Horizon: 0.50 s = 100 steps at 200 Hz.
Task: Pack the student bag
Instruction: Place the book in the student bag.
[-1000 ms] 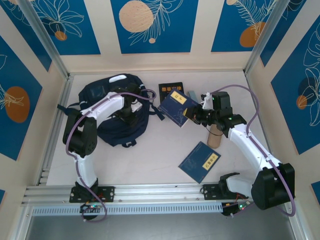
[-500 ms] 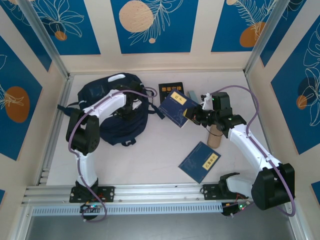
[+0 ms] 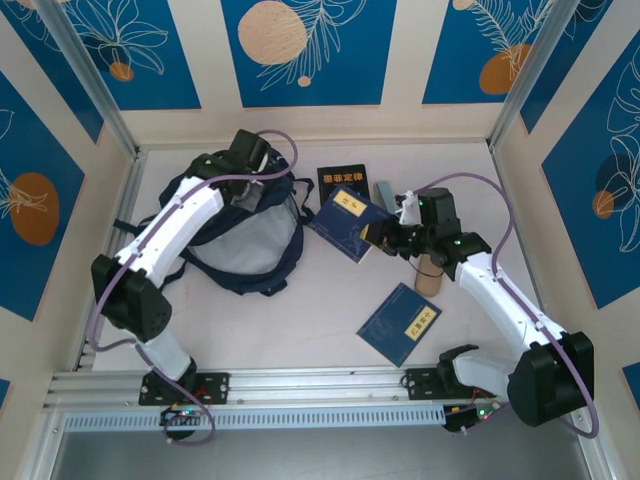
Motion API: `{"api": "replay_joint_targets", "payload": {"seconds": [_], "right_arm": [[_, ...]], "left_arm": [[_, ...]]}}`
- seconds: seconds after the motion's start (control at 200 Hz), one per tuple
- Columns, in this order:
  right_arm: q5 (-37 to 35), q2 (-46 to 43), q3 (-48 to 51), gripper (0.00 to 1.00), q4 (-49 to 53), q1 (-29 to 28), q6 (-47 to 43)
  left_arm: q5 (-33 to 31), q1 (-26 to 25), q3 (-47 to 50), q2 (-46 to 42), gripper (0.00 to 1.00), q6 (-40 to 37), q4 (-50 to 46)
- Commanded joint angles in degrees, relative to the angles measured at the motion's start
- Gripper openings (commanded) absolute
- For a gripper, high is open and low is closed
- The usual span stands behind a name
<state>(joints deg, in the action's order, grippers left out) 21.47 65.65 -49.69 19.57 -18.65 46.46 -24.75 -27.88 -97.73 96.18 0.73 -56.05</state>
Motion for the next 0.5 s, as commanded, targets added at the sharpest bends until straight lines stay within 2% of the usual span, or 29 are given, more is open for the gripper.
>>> {"api": "replay_joint_targets", "payload": {"seconds": [0.0, 0.17, 0.255, 0.495], "right_arm": [[5.64, 1.47, -0.11, 0.03, -4.77, -4.44, 3.43], [4.78, 9.57, -3.66, 0.03, -12.04, -12.76, 10.86], [1.96, 14.83, -7.55, 0.03, -15.56, -16.3, 13.87], [-6.44, 31.99, -21.51, 0.03, -23.47, -19.67, 22.68]], "left_arm": [[-1.39, -0.33, -3.32, -3.26, 0.0, 5.19, 4.78], [1.47, -0.33, -5.02, -4.51, 0.0, 7.92, 6.05], [3.21, -0.35, -5.75, -4.35, 0.0, 9.55, 6.04], [4.8, -0.34, -6.13, -4.34, 0.0, 12.01, 6.22]]}}
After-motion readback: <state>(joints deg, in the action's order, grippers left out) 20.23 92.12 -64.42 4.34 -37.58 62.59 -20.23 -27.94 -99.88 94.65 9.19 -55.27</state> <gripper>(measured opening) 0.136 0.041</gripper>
